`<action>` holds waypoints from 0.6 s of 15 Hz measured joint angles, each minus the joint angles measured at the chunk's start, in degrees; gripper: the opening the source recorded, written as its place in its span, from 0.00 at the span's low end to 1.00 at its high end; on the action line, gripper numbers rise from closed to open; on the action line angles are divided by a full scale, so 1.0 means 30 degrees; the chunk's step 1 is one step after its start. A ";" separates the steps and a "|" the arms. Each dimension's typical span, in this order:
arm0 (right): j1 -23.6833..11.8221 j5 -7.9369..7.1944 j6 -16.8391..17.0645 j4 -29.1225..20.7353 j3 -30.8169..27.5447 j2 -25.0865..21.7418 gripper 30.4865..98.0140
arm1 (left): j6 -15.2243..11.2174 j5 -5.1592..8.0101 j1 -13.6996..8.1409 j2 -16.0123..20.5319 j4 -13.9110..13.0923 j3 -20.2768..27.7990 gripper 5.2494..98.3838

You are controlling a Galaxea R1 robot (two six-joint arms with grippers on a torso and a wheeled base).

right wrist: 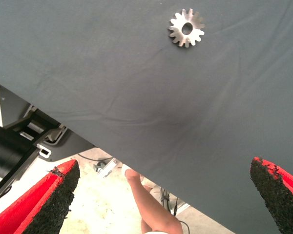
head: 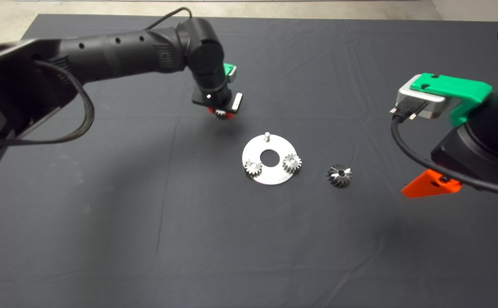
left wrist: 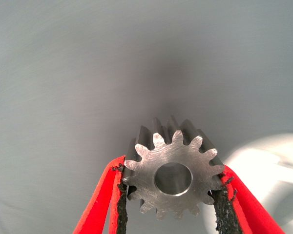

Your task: Remove an incorrectly installed larger gear and replace it with the correct smaller gear

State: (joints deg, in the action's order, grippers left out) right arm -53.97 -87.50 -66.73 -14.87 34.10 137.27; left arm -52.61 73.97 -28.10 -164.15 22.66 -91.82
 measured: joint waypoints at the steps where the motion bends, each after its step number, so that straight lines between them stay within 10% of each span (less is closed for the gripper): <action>1: 0.0000 -0.0020 0.0000 -0.0004 -0.0020 0.0000 0.92 | 0.0008 -0.0061 -0.0419 -0.0175 -0.0317 0.0269 0.32; 9: 0.0000 -0.0053 0.0000 0.0000 -0.0012 -0.0053 0.92 | -0.0025 0.0097 -0.1289 0.0061 -0.1374 0.3394 0.32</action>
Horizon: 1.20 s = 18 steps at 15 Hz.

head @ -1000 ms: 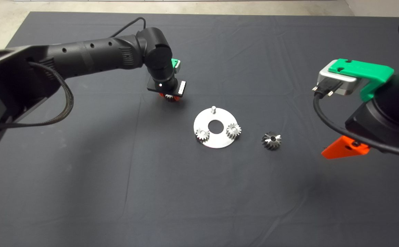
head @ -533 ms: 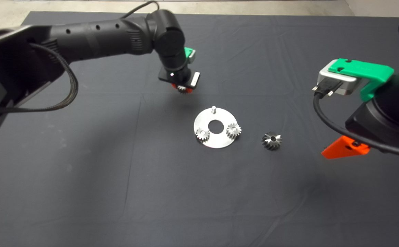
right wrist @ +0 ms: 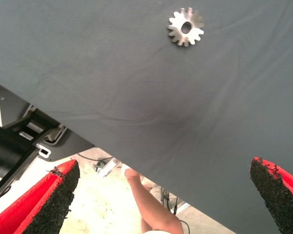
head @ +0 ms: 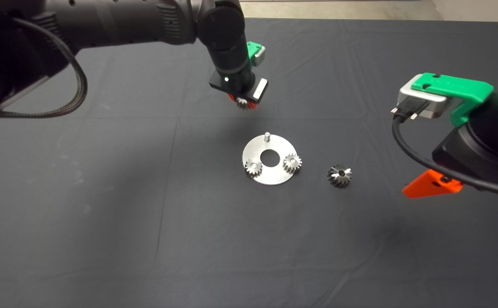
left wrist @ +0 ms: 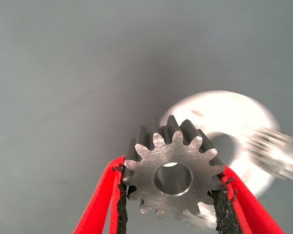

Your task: Remove an incorrectly installed larger gear and replace it with the correct smaller gear

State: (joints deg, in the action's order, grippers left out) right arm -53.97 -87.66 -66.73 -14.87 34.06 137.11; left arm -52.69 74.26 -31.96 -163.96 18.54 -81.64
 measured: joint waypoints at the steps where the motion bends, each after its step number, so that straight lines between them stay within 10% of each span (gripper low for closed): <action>1: 0.0000 -0.0016 0.0000 0.0000 0.0008 -0.0002 0.92 | -0.0032 -0.0155 -0.0004 -0.0059 -0.0050 0.0362 0.32; 18: 0.0000 -0.0012 -0.0008 0.0000 0.0325 -0.0004 0.92 | -0.0439 -0.0727 0.0064 -0.1371 -0.0532 -0.1638 0.32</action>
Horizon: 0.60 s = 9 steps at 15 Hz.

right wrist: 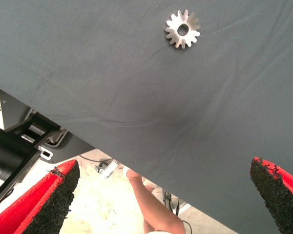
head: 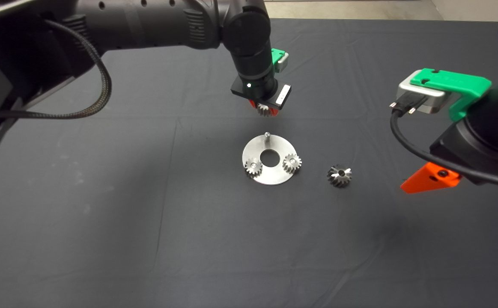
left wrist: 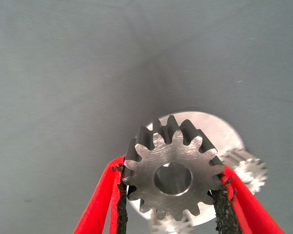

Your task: Remove an incorrectly installed larger gear and replace it with the correct smaller gear

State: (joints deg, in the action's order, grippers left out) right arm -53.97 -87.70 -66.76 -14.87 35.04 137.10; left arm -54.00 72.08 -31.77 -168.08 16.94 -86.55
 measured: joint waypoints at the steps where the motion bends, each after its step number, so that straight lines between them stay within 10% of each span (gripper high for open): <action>1: 0.0000 0.0000 0.0000 0.0000 0.0000 -0.0006 0.92 | -0.0217 -0.0033 0.0070 -0.0059 -0.0020 0.0004 0.32; 9: 0.0000 0.0008 0.0000 0.0000 0.0000 -0.0045 0.92 | -0.1207 0.0053 0.0147 -0.0010 0.0000 0.0240 0.32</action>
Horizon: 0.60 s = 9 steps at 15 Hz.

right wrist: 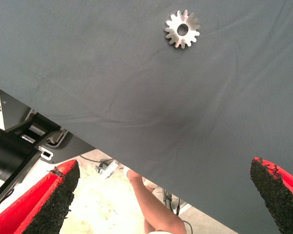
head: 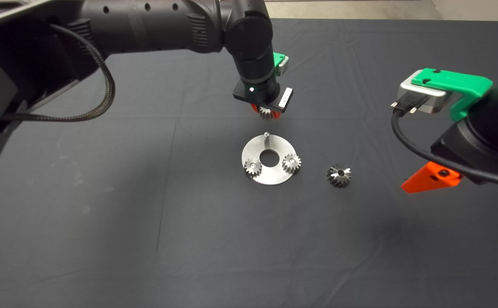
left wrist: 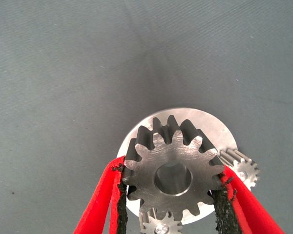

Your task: Remove an incorrectly installed larger gear and replace it with the correct smaller gear

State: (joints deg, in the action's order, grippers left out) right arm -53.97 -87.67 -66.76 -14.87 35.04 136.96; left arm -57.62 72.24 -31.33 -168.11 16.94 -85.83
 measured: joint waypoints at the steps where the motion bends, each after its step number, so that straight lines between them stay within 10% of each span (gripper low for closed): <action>1: 0.0000 -0.0004 0.0000 0.0000 0.0000 0.0000 0.92 | -0.0004 0.0008 -0.0001 0.0000 0.0008 0.0210 0.32; 9: 0.0000 -0.0008 0.0000 0.0000 0.0000 0.0000 0.92 | -0.0654 0.0674 0.1243 0.0008 0.1540 0.1300 0.32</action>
State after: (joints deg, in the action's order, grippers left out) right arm -53.97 -87.70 -66.76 -14.87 35.04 136.96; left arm -59.59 74.26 -27.60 -168.08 21.56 -81.93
